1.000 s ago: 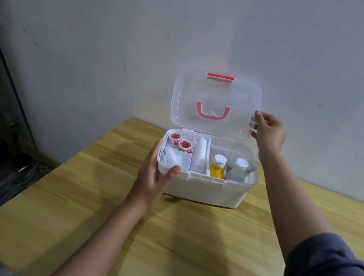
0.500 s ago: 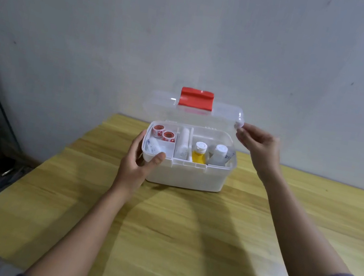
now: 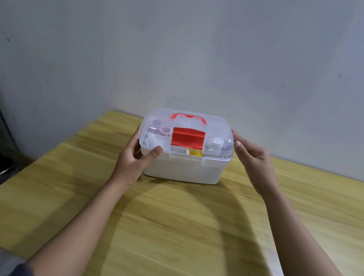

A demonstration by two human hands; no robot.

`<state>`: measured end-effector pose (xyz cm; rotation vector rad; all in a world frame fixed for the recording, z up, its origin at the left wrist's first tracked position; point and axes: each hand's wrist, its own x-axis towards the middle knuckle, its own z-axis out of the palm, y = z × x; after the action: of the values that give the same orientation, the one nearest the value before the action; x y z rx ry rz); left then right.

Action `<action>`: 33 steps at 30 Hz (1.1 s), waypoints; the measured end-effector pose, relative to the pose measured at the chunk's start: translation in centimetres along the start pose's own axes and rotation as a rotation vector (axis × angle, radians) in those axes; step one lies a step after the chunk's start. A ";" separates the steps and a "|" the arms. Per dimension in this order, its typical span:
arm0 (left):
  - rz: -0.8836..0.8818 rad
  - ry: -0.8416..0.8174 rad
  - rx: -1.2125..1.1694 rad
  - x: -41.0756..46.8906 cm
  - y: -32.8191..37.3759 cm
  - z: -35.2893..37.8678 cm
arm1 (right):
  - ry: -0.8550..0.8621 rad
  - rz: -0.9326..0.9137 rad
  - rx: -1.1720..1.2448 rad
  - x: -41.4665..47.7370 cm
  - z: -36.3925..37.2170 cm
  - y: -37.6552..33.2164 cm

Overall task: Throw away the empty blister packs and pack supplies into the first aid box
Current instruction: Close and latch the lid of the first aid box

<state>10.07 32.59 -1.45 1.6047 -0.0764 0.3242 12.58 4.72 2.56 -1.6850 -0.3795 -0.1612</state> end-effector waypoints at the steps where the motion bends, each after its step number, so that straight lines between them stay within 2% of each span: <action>1: 0.001 -0.005 0.002 -0.1 0.1 0.1 | 0.003 0.005 0.019 -0.1 0.1 0.0; 7: 0.024 -0.052 -0.011 -0.2 0.5 0.2 | 0.028 0.060 0.085 -0.1 0.0 -0.2; 11: 0.012 -0.003 -0.051 0.2 0.7 1.0 | 0.053 0.092 0.076 -0.2 0.1 0.0; 15: 0.012 0.015 -0.054 0.5 0.5 1.4 | 0.154 0.102 -0.047 -0.2 0.6 -0.6; 18: 0.022 0.001 -0.076 0.5 0.4 1.5 | 0.212 0.024 -0.219 0.0 1.6 -1.9; 22: 0.022 -0.019 -0.083 0.4 0.4 1.4 | 0.201 -0.052 -0.375 0.5 3.1 -3.8; 28: -0.001 -0.071 -0.089 0.6 0.7 0.9 | 0.096 0.020 -0.379 1.0 3.5 -4.4; 33: 0.009 -0.064 -0.091 0.5 0.6 1.1 | 0.043 0.007 -0.376 0.1 3.9 -3.8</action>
<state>10.62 31.55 -0.76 1.5245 -0.1460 0.2728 10.97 8.93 5.60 -2.0493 -0.3245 -0.2769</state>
